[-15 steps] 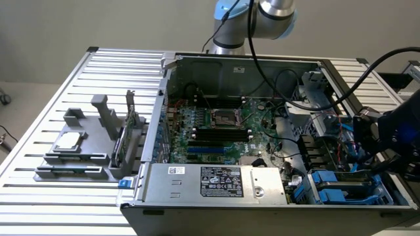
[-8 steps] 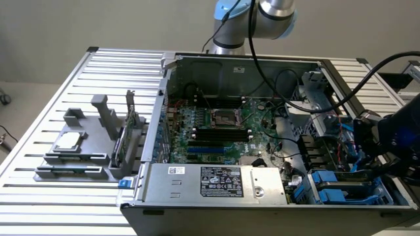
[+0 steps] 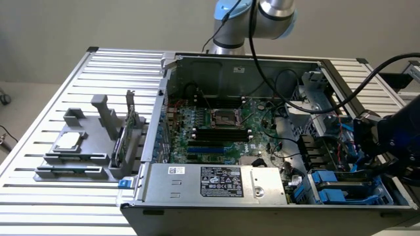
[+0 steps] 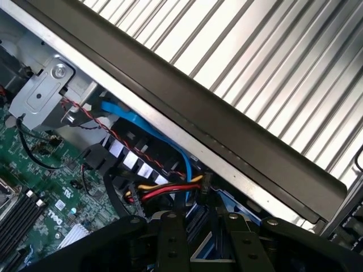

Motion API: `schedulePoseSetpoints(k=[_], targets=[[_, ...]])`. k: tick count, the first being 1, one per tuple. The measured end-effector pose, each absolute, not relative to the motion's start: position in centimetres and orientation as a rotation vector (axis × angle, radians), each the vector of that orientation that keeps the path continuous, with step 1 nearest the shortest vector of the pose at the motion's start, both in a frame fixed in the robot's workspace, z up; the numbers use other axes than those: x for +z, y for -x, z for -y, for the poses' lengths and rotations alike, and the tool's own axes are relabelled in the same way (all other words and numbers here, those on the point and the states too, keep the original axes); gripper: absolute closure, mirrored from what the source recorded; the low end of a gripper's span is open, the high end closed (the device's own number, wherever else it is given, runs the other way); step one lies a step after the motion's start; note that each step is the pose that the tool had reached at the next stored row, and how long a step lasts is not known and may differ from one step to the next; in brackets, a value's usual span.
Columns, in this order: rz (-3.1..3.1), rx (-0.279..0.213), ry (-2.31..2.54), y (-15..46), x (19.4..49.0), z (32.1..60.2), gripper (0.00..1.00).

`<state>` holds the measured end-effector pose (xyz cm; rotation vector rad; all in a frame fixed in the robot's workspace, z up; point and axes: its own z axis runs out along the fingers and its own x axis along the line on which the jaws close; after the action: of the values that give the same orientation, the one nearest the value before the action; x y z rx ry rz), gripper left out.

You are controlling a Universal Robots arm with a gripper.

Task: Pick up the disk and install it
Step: 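Insert the first disk wire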

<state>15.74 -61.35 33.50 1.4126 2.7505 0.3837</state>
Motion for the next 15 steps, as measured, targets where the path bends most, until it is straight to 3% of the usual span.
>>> schedulePoseSetpoints(k=[8,9,15], targets=[[-2.734,0.399,-1.446,-15.88,33.25,61.35,0.71],[-2.732,0.399,-1.449,-15.88,33.24,61.35,0.78],[-2.731,0.406,-1.463,-15.83,33.28,61.35,0.82]])
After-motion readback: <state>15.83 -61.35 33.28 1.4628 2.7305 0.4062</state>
